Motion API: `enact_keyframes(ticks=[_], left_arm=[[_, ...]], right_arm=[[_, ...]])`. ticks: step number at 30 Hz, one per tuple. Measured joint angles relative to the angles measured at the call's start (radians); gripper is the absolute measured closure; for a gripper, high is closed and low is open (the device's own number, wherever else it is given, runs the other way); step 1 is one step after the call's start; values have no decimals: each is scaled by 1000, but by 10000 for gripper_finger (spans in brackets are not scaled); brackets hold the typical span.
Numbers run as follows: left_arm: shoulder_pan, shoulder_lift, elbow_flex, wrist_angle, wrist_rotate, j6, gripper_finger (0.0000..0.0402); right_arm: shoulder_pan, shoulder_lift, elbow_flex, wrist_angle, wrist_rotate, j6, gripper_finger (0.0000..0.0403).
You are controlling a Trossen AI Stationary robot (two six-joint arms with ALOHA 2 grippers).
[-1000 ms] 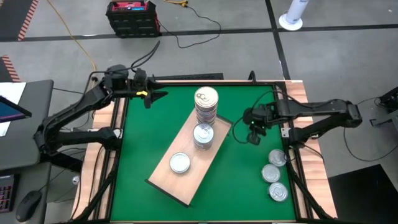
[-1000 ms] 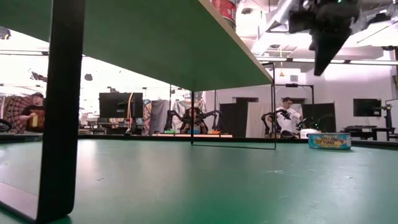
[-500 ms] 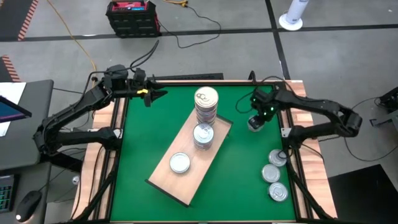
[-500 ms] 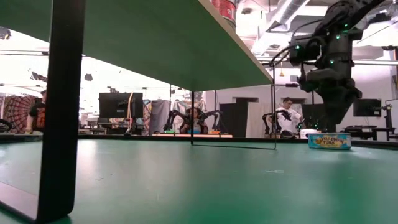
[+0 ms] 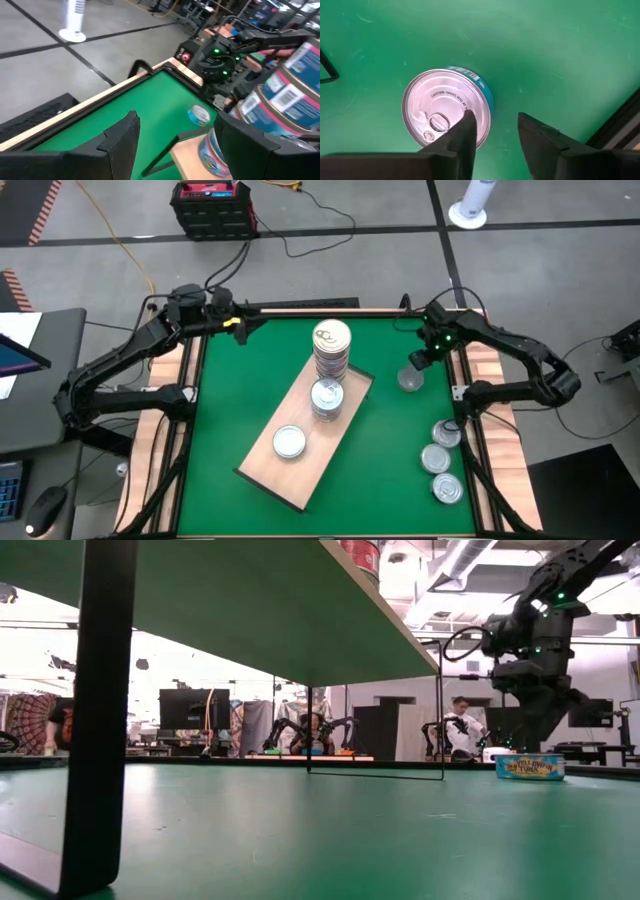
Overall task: Stack canned seafood by type on shelf
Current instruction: Stack the yellow blue tuna can on top of the blue tuna can on the shelf
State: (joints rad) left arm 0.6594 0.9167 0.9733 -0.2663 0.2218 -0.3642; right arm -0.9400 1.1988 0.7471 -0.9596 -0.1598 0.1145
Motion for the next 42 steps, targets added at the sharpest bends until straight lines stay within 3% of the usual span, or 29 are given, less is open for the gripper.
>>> enact_keyframes(ticks=[8,15,19,22,27,32,38,42], left_arm=[[0,1,0,-10,-70,11,158],[0,1,0,-9,-71,30,158],[0,1,0,-9,-64,18,158],[0,1,0,-9,-53,11,158],[0,1,0,-8,-50,34,158],[0,1,0,-8,-50,52,158],[0,1,0,-8,-43,48,158],[0,1,0,-9,-37,47,158]], right_arm=[[31,1,-32,25,8,1,277],[42,1,-31,24,53,20,284],[67,1,-22,17,-14,69,284],[114,0,27,-22,5,73,284],[267,21,118,-88,108,-90,284],[353,125,168,-83,153,-116,262],[304,325,202,-76,175,-152,214],[273,409,226,-53,182,-171,216]])
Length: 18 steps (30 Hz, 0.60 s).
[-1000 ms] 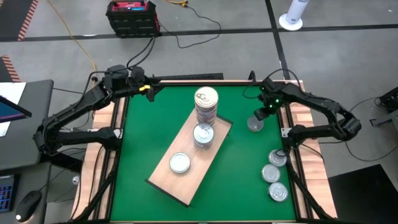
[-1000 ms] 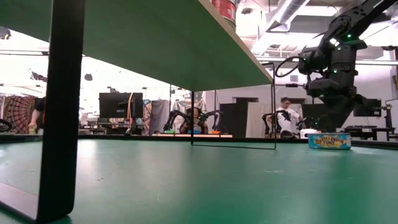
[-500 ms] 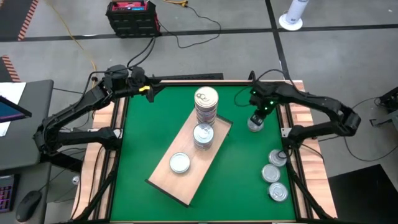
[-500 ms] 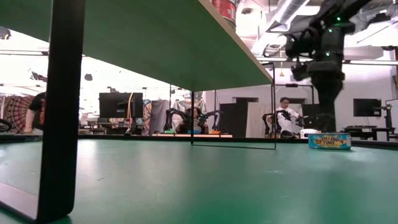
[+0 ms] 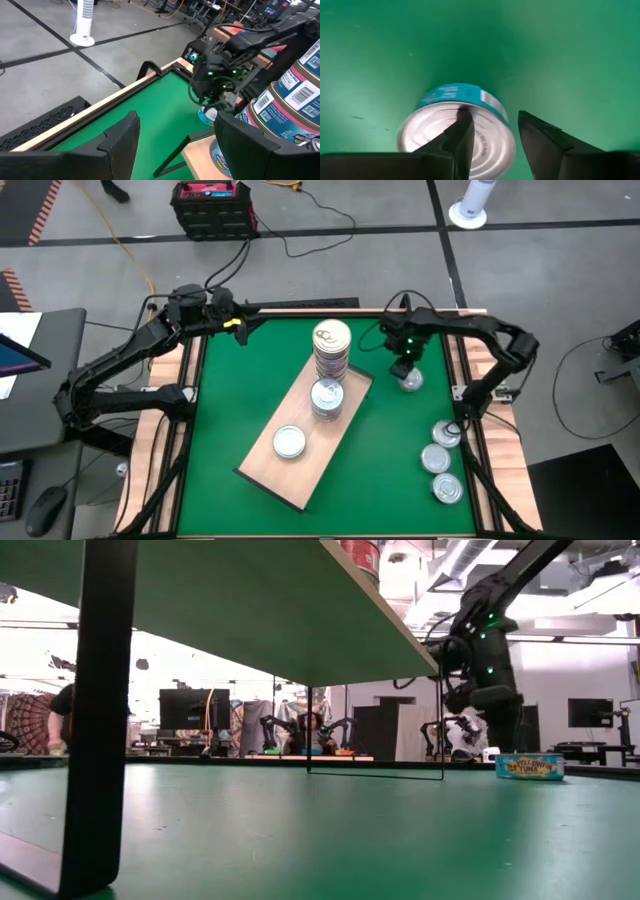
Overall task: Stack canned seafood by type on shelf
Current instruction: Stack the yellow blue tuna can on top of the blue tuna can on the shelf
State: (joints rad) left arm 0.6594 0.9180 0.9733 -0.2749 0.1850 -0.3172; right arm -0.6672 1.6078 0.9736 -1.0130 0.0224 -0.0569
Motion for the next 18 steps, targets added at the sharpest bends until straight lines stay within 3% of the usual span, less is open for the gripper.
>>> enact_keyframes(ticks=[7,18], left_arm=[[0,0,0,-1,12,-1,158],[0,0,0,-6,29,2,158]], right_arm=[[-58,86,60,49,-119,-8,259],[-214,218,142,-26,-281,-7,336]])
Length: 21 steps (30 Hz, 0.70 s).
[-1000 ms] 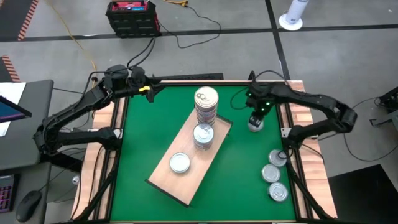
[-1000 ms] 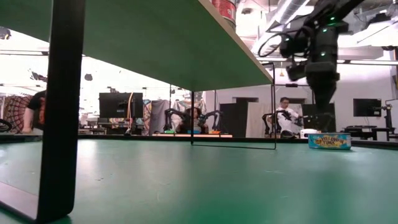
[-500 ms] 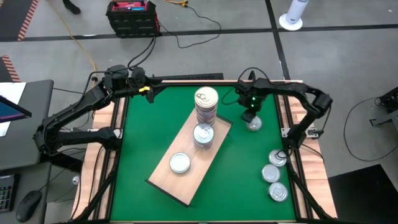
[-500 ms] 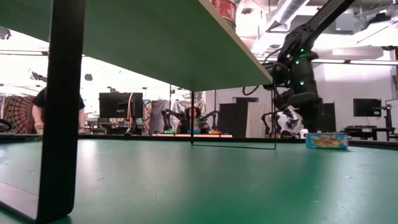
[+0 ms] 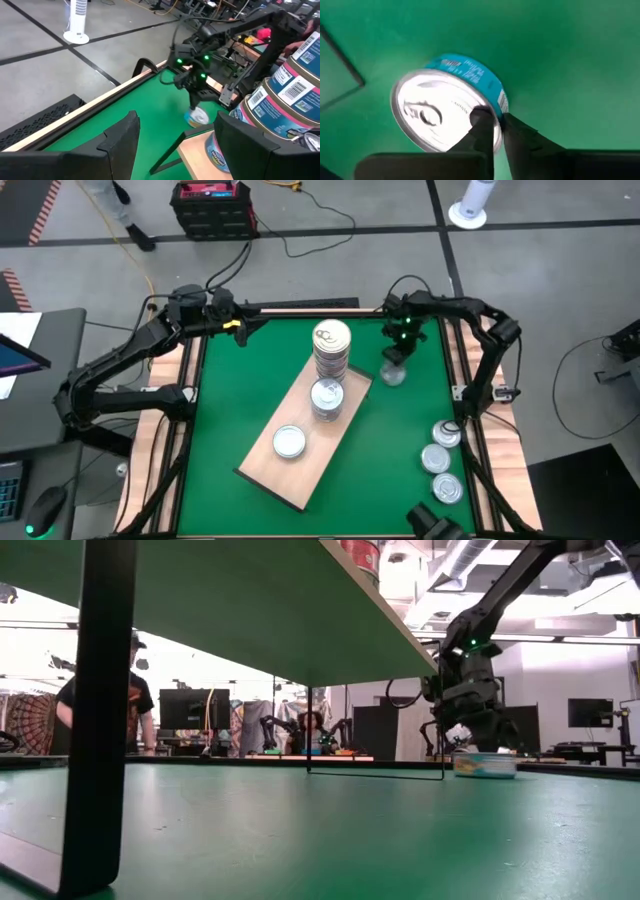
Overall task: Stack canned seafood by type on shelf
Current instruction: Stack the yellow blue tuna can on top of the blue tuna can on the shelf
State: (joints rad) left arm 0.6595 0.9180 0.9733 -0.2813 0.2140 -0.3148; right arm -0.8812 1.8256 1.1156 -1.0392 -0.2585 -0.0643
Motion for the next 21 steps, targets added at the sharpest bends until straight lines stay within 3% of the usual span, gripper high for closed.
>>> enact_keyframes(ticks=[5,10,19,21], left_arm=[[0,0,0,0,1,18,158],[0,0,0,1,-14,50,158],[0,0,0,2,-34,75,158],[0,0,0,2,-51,76,158]], right_arm=[[-99,-17,66,-1,60,-12,359],[-172,-22,112,-41,44,-58,377],[-190,-21,112,-55,42,-106,366],[-173,-21,112,-57,44,-126,382]])
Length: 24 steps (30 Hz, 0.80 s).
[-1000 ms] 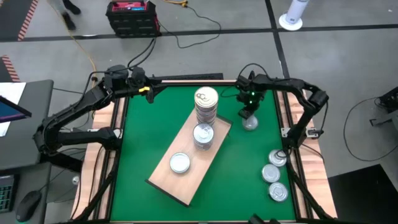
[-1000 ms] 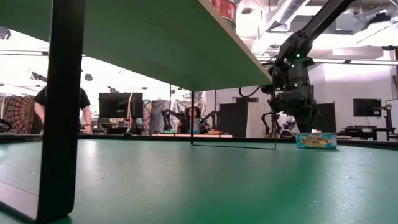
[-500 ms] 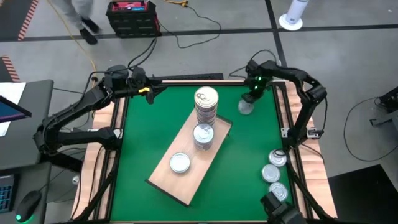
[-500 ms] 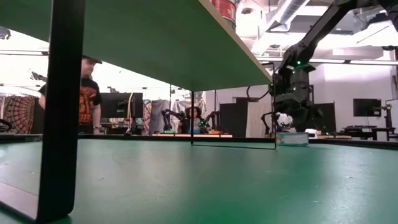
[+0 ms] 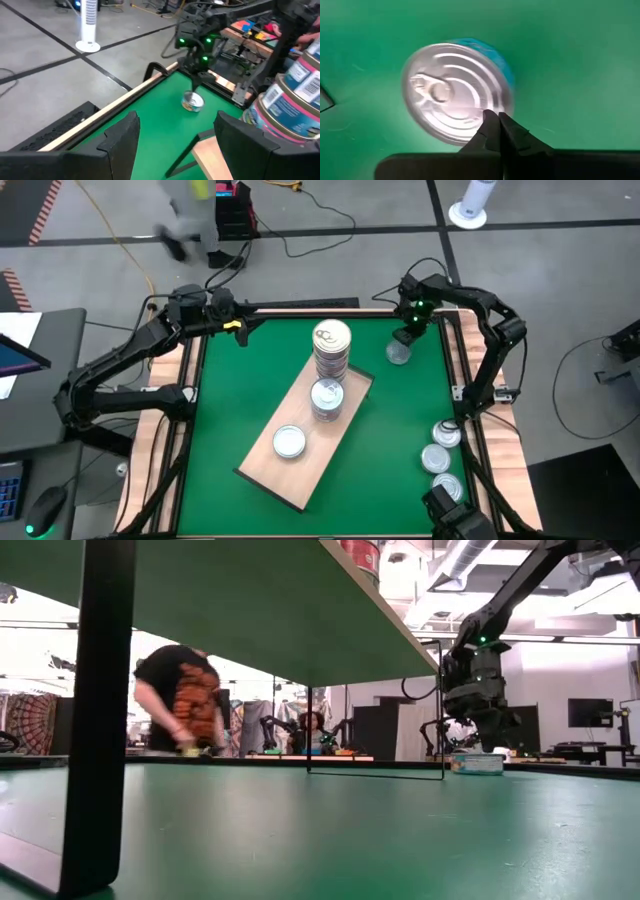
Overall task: Stack canned seafood by type on shelf
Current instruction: Stack the yellow blue tuna can on top of the blue tuna can on the shelf, then stack the yellow blue tuna can on the blue tuna can on the shelf
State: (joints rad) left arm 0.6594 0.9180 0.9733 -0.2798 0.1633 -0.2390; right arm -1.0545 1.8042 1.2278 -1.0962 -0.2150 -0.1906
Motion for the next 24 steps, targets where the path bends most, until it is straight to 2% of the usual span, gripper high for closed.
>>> enact_keyframes(ticks=[8,10,17,19,24], left_arm=[[0,0,0,0,-10,-1,158],[0,0,0,0,-9,-8,158],[0,0,0,0,9,-10,158],[0,0,0,0,11,-10,158],[0,0,0,0,14,-9,158]], right_arm=[[104,-25,0,-44,3,36,392],[140,-47,0,-44,37,56,392],[249,-138,-30,45,121,67,330],[286,-146,-64,61,165,68,324],[359,-150,-128,95,175,103,327]])
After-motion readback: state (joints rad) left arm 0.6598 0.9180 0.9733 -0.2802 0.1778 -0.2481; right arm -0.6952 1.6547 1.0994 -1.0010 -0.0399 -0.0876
